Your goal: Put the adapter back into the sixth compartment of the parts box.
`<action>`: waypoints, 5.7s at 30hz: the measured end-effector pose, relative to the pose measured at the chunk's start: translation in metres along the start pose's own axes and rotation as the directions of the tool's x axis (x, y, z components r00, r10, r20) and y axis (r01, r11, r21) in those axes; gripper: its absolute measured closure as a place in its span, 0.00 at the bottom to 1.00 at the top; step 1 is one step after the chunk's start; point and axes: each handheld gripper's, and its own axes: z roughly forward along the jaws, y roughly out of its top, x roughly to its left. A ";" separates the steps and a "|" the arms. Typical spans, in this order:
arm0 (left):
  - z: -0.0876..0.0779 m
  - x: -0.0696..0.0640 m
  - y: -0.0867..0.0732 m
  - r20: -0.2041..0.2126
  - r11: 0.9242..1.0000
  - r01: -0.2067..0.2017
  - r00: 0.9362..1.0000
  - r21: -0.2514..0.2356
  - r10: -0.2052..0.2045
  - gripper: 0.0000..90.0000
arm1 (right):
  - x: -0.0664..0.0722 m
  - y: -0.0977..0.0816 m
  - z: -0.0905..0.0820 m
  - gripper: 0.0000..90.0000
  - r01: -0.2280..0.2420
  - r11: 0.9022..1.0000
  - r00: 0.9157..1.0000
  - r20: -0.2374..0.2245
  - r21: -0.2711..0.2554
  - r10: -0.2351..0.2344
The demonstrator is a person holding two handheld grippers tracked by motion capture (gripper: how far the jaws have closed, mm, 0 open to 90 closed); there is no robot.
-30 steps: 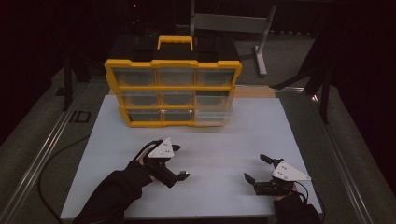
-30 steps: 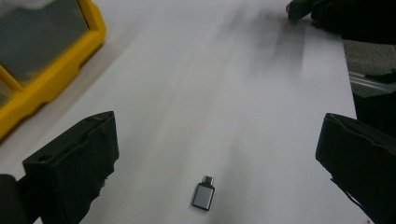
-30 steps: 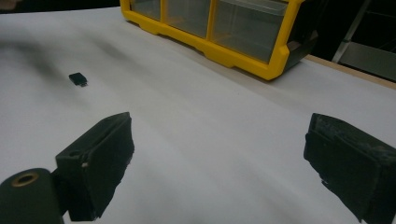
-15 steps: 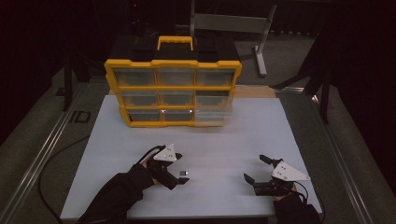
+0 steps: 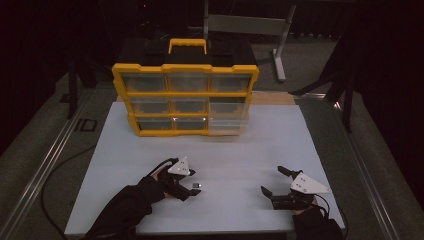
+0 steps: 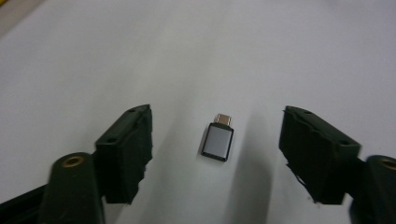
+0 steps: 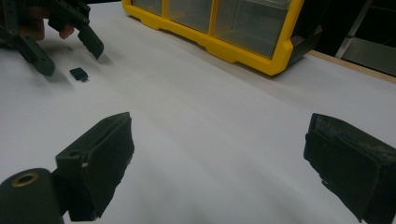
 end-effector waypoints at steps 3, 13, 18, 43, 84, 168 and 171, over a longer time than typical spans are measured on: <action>0.002 -0.001 0.000 0.002 1.000 -0.011 1.000 0.013 0.011 0.37 | 0.000 0.000 0.000 0.09 0.000 1.000 1.000 0.002 -0.002 0.000; 0.004 0.001 0.001 0.005 0.999 -0.023 1.000 0.031 0.023 0.64 | 0.001 0.000 0.001 0.09 0.004 1.000 1.000 0.000 0.004 -0.004; 0.005 -0.002 0.003 0.004 0.999 -0.037 0.999 0.038 0.037 0.69 | 0.000 0.000 0.000 0.09 0.002 1.000 1.000 -0.001 0.003 -0.002; -0.020 -0.004 0.035 0.042 0.997 -0.063 0.997 0.042 0.062 0.85 | 0.001 0.001 -0.002 0.09 0.006 1.000 1.000 0.005 -0.010 -0.006; -0.066 0.003 0.132 0.052 0.992 -0.122 0.991 -0.023 0.123 0.85 | 0.000 0.001 -0.002 0.09 -0.001 1.000 1.000 0.001 -0.014 0.001; -0.053 0.059 0.237 -0.246 0.956 0.197 0.937 -0.219 -0.249 0.85 | 0.001 0.001 -0.002 0.09 0.003 1.000 1.000 -0.010 -0.017 -0.004; -0.047 0.060 0.236 -0.238 0.954 0.215 0.935 -0.207 -0.263 0.85 | 0.001 0.000 -0.002 0.09 0.001 1.000 1.000 -0.013 -0.015 -0.001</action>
